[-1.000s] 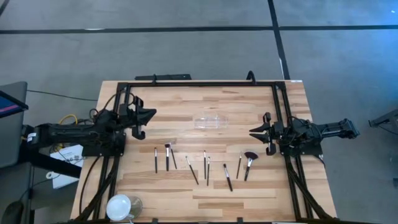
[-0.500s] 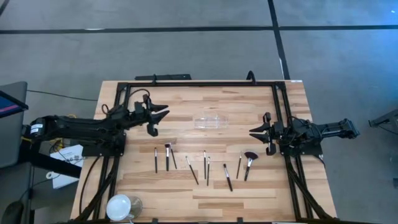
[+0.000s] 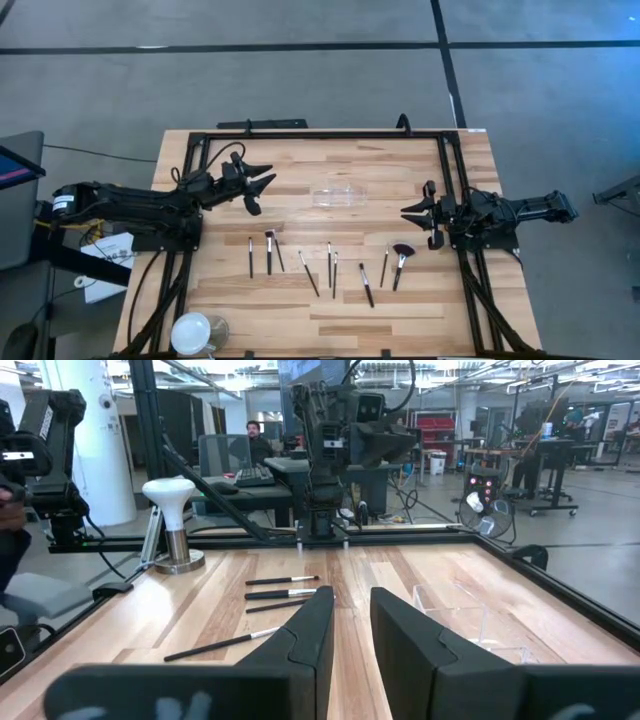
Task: Put items in baskets/containers
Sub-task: Put the highlighter brush into the left section of the transparent organizer
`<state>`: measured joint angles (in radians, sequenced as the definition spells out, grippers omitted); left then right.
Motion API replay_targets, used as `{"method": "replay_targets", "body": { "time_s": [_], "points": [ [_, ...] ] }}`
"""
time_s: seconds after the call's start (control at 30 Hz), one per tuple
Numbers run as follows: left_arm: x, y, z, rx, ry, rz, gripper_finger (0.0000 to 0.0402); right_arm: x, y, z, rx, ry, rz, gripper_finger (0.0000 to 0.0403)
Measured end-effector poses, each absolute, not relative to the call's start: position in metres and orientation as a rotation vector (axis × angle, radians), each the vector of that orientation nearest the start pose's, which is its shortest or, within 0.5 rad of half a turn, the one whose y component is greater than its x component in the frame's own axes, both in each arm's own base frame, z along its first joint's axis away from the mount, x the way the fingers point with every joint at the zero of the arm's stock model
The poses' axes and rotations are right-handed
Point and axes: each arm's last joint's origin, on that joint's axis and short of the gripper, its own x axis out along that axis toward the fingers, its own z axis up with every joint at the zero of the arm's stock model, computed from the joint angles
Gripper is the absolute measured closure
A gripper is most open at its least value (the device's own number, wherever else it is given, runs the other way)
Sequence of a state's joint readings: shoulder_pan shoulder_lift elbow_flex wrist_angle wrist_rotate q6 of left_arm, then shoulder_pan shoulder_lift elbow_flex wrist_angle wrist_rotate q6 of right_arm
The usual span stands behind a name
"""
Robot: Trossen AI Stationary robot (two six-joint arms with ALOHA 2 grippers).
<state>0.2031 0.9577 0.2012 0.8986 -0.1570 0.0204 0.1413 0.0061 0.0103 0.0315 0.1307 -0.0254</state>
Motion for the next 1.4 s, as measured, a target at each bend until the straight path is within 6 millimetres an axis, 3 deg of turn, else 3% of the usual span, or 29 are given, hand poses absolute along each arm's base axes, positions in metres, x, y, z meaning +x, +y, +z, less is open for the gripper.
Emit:
{"method": "replay_targets", "body": {
  "time_s": [0.6, 1.17, 1.4],
  "points": [
    [0.178, 0.041, 0.208, 0.022, -0.136, 0.36, 0.028, 0.097, 0.01, 0.17, -0.021, -0.035, 0.01, 0.0343],
    [0.177, 0.041, 0.178, -0.198, 0.145, 0.375, 0.028, 0.097, 0.01, 0.17, -0.021, -0.035, 0.01, 0.0343],
    [0.177, 0.043, 0.178, -0.187, 0.142, 0.428, 0.028, 0.097, 0.01, 0.17, -0.021, -0.035, 0.01, 0.0343]
  ]
}}
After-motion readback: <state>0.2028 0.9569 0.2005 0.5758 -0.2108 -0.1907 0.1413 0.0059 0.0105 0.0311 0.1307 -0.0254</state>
